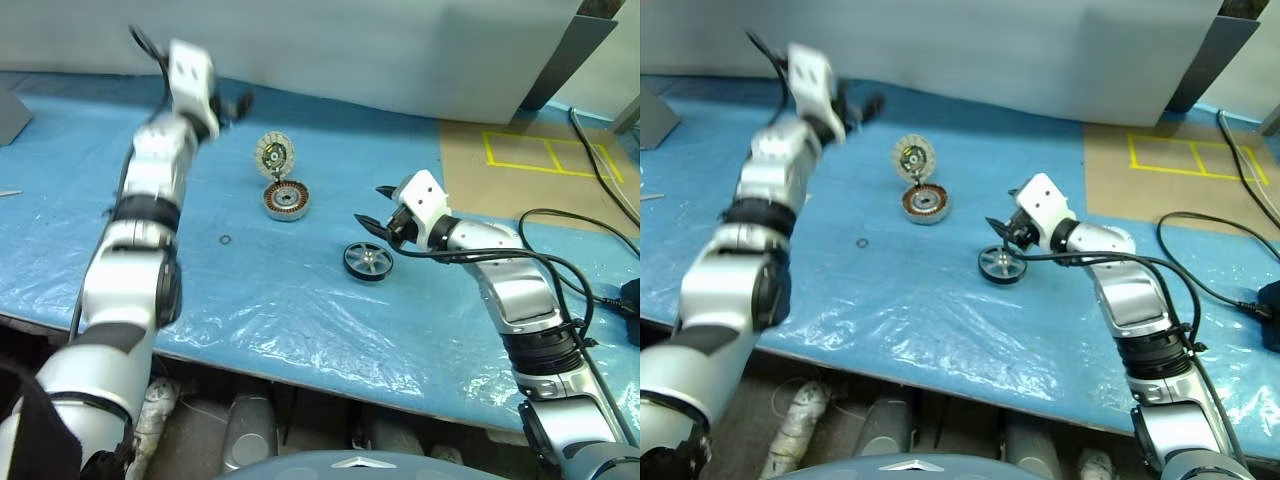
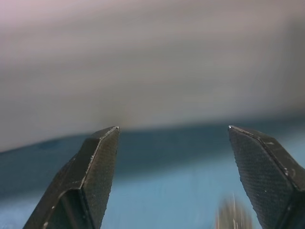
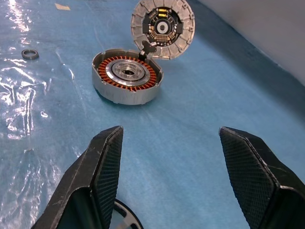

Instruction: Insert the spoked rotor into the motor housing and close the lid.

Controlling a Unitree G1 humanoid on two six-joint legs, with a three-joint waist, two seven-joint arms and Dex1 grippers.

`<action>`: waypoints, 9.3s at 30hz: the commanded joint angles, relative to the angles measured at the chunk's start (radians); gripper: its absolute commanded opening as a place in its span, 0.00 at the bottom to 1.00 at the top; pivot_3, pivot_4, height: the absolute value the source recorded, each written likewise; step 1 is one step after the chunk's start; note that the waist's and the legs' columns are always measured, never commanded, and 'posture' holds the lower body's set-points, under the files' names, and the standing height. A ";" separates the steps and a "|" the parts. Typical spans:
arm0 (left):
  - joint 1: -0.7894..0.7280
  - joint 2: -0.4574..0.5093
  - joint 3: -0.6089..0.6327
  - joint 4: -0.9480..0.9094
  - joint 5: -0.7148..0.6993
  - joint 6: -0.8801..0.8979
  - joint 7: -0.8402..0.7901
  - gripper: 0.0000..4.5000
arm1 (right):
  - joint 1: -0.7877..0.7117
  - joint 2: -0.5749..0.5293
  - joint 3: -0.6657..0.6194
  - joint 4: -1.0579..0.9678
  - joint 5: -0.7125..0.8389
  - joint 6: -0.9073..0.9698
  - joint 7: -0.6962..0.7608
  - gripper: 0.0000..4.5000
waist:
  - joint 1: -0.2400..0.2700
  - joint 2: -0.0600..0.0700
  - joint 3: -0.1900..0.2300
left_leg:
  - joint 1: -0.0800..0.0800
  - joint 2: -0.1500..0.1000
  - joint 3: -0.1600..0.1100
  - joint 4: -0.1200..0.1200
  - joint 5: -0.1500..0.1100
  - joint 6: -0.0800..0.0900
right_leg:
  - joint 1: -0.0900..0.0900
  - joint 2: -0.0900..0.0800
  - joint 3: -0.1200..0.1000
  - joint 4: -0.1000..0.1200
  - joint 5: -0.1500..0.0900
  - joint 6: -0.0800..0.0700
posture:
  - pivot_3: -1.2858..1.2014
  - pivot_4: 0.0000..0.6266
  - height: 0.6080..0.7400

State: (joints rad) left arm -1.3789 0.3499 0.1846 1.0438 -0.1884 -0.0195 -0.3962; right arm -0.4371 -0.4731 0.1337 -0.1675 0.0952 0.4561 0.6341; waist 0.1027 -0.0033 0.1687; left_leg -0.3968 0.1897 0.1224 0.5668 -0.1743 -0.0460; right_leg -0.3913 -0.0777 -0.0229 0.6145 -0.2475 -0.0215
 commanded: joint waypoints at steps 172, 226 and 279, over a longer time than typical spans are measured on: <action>1.142 0.404 -0.241 -1.059 -0.258 0.348 -1.020 0.77 | -0.048 -0.133 0.061 0.023 0.069 -0.015 0.268 0.75 | -0.035 0.010 -0.015 | 0.017 0.016 0.027 -0.023 -0.003 -0.004 | -0.003 0.009 0.009 -0.003 -0.011 -0.004 | 0.52 0.24 1.00; 1.224 0.365 -0.169 -1.042 -0.277 0.411 -0.828 0.78 | 0.011 -0.206 0.077 0.012 0.127 0.057 0.507 0.55 | -0.033 0.008 -0.015 | 0.015 0.018 0.028 -0.006 -0.001 0.003 | -0.006 0.007 0.010 0.011 -0.013 -0.012 | 0.52 0.24 1.00; 1.151 -0.024 -0.103 -0.673 0.080 0.135 0.010 0.15 | 0.138 -0.095 0.028 -0.032 0.075 0.080 0.137 0.55 | -0.032 0.008 -0.018 | 0.022 0.016 0.027 -0.006 -0.001 0.005 | 0.003 0.003 0.012 0.007 -0.009 -0.008 | 0.52 0.24 1.00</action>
State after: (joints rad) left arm -0.2416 0.3300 0.0838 0.3141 -0.1223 0.0842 -0.4010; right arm -0.2969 -0.5711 0.1629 -0.1686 0.1725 0.5519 0.7782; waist 0.0705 0.0048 0.1512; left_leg -0.3748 0.2058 0.1495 0.5599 -0.1749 -0.0408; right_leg -0.3884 -0.0742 -0.0113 0.6214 -0.2569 -0.0293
